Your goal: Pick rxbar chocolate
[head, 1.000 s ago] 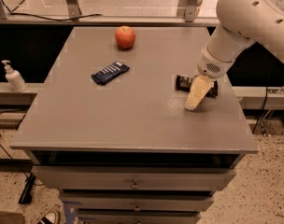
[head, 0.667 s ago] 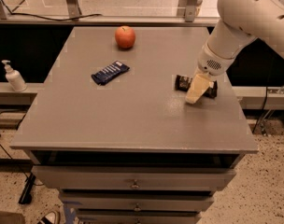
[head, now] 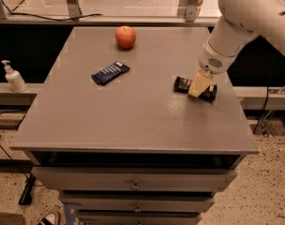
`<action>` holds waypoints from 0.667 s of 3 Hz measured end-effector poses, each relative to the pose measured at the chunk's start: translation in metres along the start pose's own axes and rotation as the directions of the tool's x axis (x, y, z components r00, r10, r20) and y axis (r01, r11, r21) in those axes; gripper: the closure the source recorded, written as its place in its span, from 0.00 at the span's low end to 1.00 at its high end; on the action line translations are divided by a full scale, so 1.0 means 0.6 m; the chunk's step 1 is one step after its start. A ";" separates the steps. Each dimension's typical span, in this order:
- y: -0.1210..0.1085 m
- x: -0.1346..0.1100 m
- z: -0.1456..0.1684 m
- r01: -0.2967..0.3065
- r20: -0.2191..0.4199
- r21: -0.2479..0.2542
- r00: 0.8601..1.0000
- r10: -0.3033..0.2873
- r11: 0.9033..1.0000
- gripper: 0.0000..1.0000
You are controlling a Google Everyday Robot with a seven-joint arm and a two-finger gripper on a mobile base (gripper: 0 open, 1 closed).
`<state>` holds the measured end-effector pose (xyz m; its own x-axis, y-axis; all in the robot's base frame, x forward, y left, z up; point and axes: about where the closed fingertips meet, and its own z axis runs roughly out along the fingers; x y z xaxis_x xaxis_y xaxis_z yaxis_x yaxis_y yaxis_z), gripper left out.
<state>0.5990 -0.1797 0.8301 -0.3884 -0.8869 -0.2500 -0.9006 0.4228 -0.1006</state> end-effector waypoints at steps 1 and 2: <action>0.014 -0.028 -0.025 -0.017 0.060 -0.063 0.998 0.021 0.998 1.00; 0.045 -0.091 -0.092 -0.030 0.200 -0.169 0.978 0.064 0.985 1.00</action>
Offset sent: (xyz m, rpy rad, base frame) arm -0.0277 0.0870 0.1294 0.4800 0.1101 0.0303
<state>0.5854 -0.1300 0.8943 -0.3986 -0.8027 -0.4436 -0.9085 0.4119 0.0710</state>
